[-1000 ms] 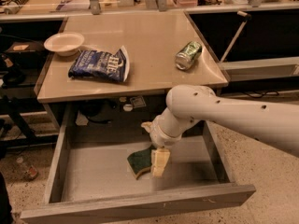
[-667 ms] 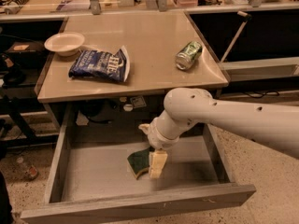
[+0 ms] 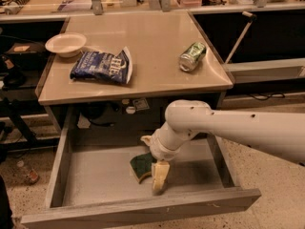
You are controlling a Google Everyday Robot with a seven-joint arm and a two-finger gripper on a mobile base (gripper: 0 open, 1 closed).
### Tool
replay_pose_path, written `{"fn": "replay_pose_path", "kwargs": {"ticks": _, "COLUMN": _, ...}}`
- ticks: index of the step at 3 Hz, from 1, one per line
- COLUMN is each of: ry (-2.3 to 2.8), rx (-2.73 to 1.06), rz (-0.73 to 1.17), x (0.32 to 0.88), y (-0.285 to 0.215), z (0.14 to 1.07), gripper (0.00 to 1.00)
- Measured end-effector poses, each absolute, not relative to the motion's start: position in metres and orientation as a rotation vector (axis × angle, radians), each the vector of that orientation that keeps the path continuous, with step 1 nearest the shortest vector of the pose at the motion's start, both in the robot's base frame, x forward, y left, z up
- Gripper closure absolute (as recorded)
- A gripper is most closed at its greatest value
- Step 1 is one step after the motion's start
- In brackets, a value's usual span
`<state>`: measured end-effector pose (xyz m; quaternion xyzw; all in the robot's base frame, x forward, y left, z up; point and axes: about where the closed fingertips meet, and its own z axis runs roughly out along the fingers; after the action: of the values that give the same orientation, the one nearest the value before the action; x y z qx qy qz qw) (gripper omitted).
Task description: Pick sponge from top drawer and place on counter
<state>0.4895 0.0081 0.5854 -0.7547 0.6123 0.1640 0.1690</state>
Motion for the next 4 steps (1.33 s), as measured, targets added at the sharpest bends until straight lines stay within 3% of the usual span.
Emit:
{"fn": "replay_pose_path", "kwargs": {"ticks": 1, "ry": 1.741, "rx": -2.146, "rz": 0.466, "x": 0.4895, "y": 0.0081, "z": 0.5853, "gripper": 0.00}}
{"fn": "replay_pose_path", "kwargs": {"ticks": 2, "ry": 1.741, "rx": -2.146, "rz": 0.467, "x": 0.4895, "y": 0.0081, "z": 0.5853, "gripper": 0.19}}
{"fn": "replay_pose_path", "kwargs": {"ticks": 4, "ry": 1.741, "rx": -2.146, "rz": 0.467, "x": 0.4895, "y": 0.0082, "z": 0.5853, "gripper": 0.65}}
